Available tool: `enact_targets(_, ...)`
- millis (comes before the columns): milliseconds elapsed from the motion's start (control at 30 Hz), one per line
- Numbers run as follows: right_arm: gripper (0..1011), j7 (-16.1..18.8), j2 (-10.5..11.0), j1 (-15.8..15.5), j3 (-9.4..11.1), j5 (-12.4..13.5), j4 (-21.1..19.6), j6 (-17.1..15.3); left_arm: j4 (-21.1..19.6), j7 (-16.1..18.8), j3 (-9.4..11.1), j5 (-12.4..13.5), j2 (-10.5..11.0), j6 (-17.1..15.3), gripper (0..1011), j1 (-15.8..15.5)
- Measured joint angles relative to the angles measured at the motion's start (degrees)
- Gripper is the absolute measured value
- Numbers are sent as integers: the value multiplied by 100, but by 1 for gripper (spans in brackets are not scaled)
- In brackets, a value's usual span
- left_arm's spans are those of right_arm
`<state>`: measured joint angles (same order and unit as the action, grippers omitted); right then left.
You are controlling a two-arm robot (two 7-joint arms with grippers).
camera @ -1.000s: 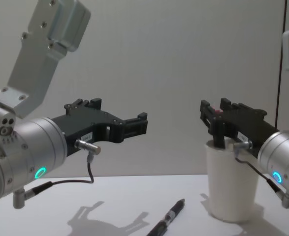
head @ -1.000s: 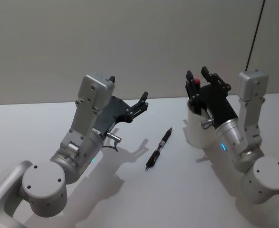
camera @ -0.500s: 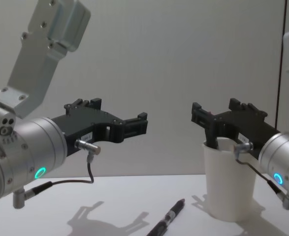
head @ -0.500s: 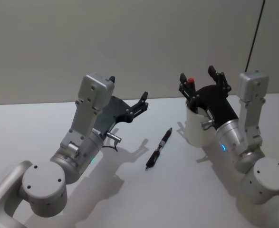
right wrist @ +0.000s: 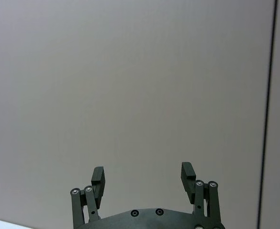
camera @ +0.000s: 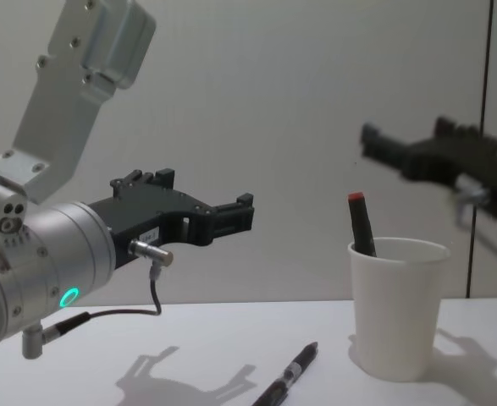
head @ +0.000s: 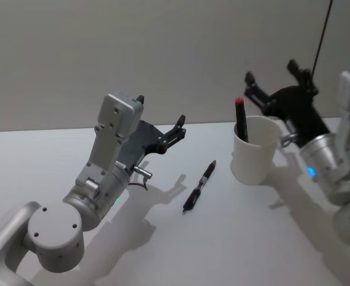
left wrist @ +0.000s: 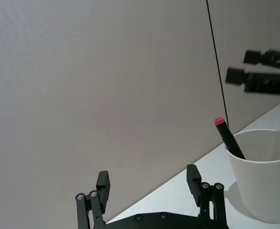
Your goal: Place the pen into the pen holder.
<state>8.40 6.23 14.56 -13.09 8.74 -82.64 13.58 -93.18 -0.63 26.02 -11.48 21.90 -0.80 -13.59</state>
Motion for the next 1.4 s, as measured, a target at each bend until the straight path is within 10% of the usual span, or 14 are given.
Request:
enact_targets(667,1002,421,921,-490,680,477,-1031,-653,0,0,0,0,-1,0,1001,0)
enact_targets(1400,1002,582,1088,-608,772,458,-1118,-813,0,0,0,0,0,0,1000,0)
